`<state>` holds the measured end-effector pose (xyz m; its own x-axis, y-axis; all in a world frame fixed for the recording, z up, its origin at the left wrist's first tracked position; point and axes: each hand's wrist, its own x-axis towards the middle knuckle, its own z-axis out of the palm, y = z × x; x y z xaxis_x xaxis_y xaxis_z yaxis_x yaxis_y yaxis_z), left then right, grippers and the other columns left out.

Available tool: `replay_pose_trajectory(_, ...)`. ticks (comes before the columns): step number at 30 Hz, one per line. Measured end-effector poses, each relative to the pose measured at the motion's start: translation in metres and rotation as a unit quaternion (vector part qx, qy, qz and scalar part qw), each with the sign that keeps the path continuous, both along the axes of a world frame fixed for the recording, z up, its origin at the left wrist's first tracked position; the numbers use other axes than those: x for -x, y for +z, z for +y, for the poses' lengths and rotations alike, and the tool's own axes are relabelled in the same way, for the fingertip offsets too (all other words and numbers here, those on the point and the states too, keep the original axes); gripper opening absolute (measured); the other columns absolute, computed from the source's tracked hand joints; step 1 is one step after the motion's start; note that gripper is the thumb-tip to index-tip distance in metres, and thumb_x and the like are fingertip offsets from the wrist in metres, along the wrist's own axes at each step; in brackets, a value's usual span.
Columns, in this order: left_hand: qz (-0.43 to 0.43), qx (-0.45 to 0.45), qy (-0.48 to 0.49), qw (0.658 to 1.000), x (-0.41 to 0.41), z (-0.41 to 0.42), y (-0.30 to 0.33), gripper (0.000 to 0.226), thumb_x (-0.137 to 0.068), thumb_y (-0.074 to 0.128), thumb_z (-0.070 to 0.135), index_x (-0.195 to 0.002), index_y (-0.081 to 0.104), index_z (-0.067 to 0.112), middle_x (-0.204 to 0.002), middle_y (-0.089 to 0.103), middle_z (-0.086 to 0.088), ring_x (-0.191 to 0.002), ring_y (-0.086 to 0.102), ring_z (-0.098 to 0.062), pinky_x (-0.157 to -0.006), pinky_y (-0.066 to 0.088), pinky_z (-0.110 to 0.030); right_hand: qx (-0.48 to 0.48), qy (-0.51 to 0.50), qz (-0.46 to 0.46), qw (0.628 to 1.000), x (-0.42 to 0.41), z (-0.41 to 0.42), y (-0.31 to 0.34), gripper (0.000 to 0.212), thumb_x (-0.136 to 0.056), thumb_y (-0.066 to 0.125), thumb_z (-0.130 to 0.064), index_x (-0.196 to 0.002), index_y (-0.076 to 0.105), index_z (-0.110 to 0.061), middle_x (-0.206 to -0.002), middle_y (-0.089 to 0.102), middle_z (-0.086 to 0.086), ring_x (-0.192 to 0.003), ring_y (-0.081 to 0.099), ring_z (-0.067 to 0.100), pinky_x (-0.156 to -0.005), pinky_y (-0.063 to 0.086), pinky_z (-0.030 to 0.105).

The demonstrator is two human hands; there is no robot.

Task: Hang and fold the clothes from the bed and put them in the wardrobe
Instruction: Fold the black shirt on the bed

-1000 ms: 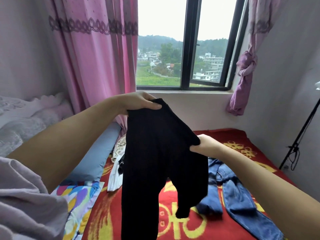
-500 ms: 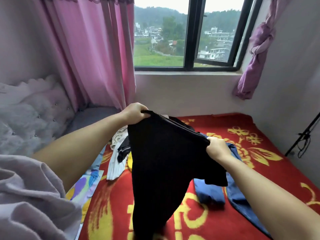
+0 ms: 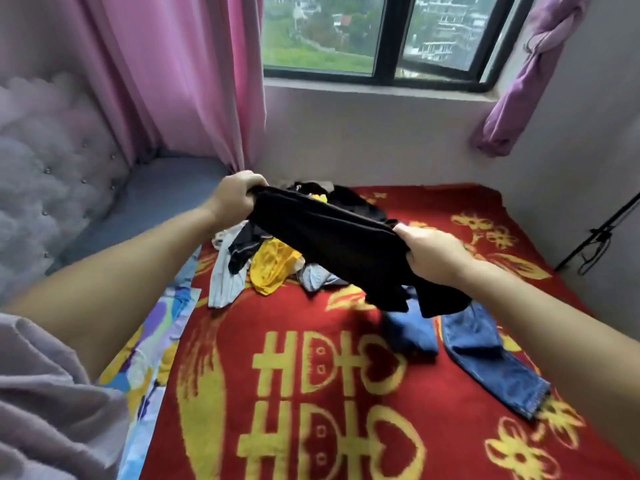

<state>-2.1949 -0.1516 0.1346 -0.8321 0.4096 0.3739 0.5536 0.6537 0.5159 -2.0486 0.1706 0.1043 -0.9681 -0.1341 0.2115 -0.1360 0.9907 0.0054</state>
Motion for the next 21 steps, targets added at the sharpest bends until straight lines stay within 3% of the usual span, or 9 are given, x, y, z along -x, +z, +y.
replay_pose_trajectory(3, -0.057, 0.066, 0.017, 0.996, -0.025, -0.046, -0.094, 0.024, -0.07, 0.056, -0.021, -0.084, 0.07, -0.008, -0.089, 0.061, -0.028, -0.085, 0.06, -0.039, -0.073, 0.039, -0.033, -0.03, 0.021, -0.147, 0.988, -0.03, -0.047, -0.102, 0.038, -0.083, 0.048, -0.01, -0.121, 0.043, -0.017, -0.113, 0.058, 0.003, -0.093, 0.063, 0.03, -0.058, 0.033, 0.033)
replay_pose_trajectory(6, -0.123, 0.103, 0.036, 0.986, -0.068, -0.099, -0.21, 0.028, -0.062, 0.052, -0.028, -0.075, 0.069, -0.011, -0.083, 0.06, -0.03, -0.082, 0.06, -0.043, -0.075, 0.044, -0.041, -0.037, 0.021, -0.268, 0.962, -0.072, -0.105, -0.219, 0.037, -0.083, 0.055, -0.014, -0.116, 0.041, -0.019, -0.108, 0.053, 0.002, -0.096, 0.06, 0.027, -0.058, 0.034, 0.033)
replay_pose_trajectory(10, -0.192, 0.147, 0.09, 0.966, -0.149, -0.173, -0.364, 0.027, -0.057, 0.053, -0.026, -0.068, 0.068, -0.006, -0.077, 0.059, -0.025, -0.076, 0.06, -0.042, -0.068, 0.049, -0.047, -0.039, 0.035, -0.362, 0.931, -0.13, -0.178, -0.356, 0.038, -0.084, 0.049, -0.009, -0.121, 0.042, -0.016, -0.113, 0.052, 0.007, -0.104, 0.054, 0.03, -0.074, 0.036, 0.036)
replay_pose_trajectory(14, -0.225, 0.225, 0.148, 0.936, -0.211, -0.233, -0.463, 0.026, -0.057, 0.06, -0.026, -0.066, 0.066, -0.002, -0.078, 0.059, -0.021, -0.077, 0.057, -0.041, -0.065, 0.045, -0.045, -0.034, 0.071, -0.436, 0.897, -0.18, -0.234, -0.442, 0.045, -0.08, 0.053, -0.008, -0.123, 0.041, -0.013, -0.111, 0.054, 0.009, -0.102, 0.056, 0.031, -0.087, 0.031, 0.039)
replay_pose_trajectory(16, -0.219, 0.279, 0.153, 0.922, -0.221, -0.249, -0.495, 0.027, -0.057, 0.063, -0.024, -0.066, 0.067, 0.001, -0.083, 0.059, -0.022, -0.081, 0.054, -0.042, -0.073, 0.044, -0.049, -0.024, 0.086, -0.473, 0.876, -0.198, -0.251, -0.466, 0.052, -0.081, 0.054, -0.01, -0.13, 0.037, -0.013, -0.113, 0.053, 0.011, -0.101, 0.057, 0.031, -0.09, 0.03, 0.041)
replay_pose_trajectory(18, -0.243, 0.353, 0.159, 0.889, -0.223, -0.25, -0.514, 0.023, -0.064, 0.064, -0.017, -0.075, 0.07, 0.002, -0.103, 0.058, -0.025, -0.102, 0.051, -0.043, -0.098, 0.031, -0.056, 0.018, 0.093, -0.536, 0.839, -0.206, -0.256, -0.477, 0.058, -0.087, 0.052, -0.015, -0.139, 0.028, -0.014, -0.118, 0.054, 0.013, -0.101, 0.059, 0.033, -0.086, 0.035, 0.04)
replay_pose_trajectory(19, -0.261, 0.39, 0.161, 0.868, -0.225, -0.244, -0.519, 0.021, -0.07, 0.062, -0.012, -0.083, 0.07, 0.002, -0.116, 0.054, -0.025, -0.116, 0.046, -0.041, -0.108, 0.019, -0.057, 0.059, 0.092, -0.579, 0.808, -0.204, -0.253, -0.477, 0.058, -0.089, 0.051, -0.019, -0.141, 0.026, -0.015, -0.116, 0.057, 0.013, -0.098, 0.062, 0.033, -0.082, 0.04, 0.039)
replay_pose_trajectory(21, -0.284, 0.432, 0.196, 0.833, -0.232, -0.223, -0.521, 0.024, -0.078, 0.055, -0.005, -0.1, 0.065, -0.002, -0.137, 0.041, -0.024, -0.134, 0.029, -0.035, -0.112, 0.005, -0.059, 0.152, 0.083, -0.661, 0.73, -0.196, -0.241, -0.471, 0.047, -0.091, 0.051, -0.022, -0.135, 0.035, -0.019, -0.104, 0.066, 0.01, -0.077, 0.069, 0.026, -0.073, 0.053, 0.035)
